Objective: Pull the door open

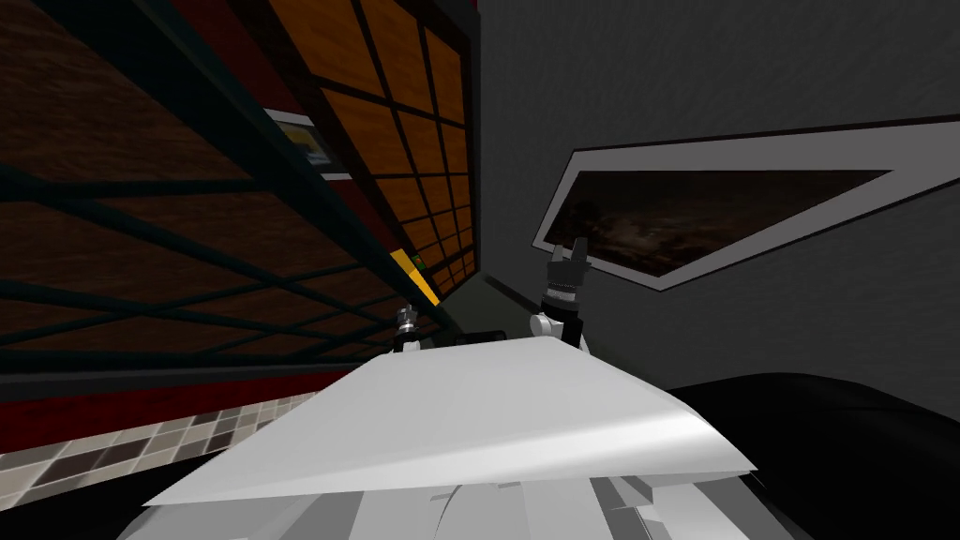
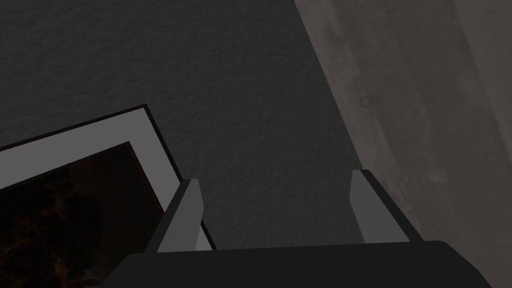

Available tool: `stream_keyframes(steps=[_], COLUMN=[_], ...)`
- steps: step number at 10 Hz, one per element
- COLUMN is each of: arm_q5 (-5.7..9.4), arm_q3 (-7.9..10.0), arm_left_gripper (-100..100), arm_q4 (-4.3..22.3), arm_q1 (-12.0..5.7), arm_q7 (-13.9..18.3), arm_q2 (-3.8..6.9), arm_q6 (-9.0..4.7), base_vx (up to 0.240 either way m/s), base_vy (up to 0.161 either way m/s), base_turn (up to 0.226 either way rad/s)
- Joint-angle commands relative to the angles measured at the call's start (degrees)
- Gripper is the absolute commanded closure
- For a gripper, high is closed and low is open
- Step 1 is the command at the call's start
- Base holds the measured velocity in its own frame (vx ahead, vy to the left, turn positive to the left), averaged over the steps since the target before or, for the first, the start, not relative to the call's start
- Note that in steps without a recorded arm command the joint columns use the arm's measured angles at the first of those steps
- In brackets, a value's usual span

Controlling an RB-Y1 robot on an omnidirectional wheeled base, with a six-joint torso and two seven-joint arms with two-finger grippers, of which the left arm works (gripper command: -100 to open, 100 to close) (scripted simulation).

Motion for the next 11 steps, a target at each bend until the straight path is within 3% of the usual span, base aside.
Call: stream_keyframes(steps=[1, 11], arm_q5=[0.15, 2.1], arm_q3=[-0.03, 0.06], arm_left_gripper=[-100, -100], arm_q4=[0.5, 3.3], arm_q1=[-0.64, -3.91], arm_q7=[2.0, 17.1], arm_q2=[-0.37, -2.23], arm_q6=[-0.34, -0.39], base_vx=[-0.057, -0.058], base_vy=[0.013, -0.003], base_turn=[0.008, -0.016])
